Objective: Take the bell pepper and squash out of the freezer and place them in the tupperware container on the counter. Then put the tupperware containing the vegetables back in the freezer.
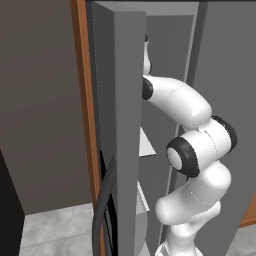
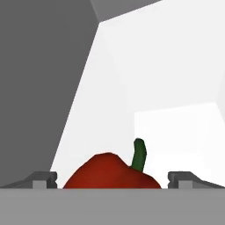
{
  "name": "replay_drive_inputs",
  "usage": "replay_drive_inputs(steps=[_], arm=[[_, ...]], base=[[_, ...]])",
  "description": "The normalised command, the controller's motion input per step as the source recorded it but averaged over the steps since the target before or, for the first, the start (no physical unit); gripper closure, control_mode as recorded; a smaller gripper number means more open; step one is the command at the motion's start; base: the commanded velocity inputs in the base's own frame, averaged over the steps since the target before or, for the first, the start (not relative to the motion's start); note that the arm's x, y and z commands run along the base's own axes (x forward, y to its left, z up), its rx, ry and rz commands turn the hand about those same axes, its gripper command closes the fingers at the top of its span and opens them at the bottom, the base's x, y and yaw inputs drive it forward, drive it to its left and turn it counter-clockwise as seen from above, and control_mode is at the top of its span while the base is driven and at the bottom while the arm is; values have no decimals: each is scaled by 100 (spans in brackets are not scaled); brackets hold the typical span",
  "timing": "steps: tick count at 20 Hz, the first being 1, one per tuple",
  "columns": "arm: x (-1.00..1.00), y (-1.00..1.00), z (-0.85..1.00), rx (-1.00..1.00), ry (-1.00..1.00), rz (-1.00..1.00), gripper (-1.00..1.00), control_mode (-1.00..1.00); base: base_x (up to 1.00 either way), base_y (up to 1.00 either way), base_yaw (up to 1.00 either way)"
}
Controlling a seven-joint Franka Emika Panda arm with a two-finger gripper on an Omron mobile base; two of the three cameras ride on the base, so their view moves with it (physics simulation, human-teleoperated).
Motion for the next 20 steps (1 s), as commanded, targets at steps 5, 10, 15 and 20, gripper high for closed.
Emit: replay_drive_inputs(steps=[5,10,15,20], arm=[[-1,18,-25,0,3,0,-100,-100],[-1,36,-21,0,2,0,-100,-100],[-4,35,-10,0,0,0,100,-100],[-52,5,0,0,-2,0,100,-100]], base=[[0,0,0],[0,0,0],[0,0,0],[0,0,0]])
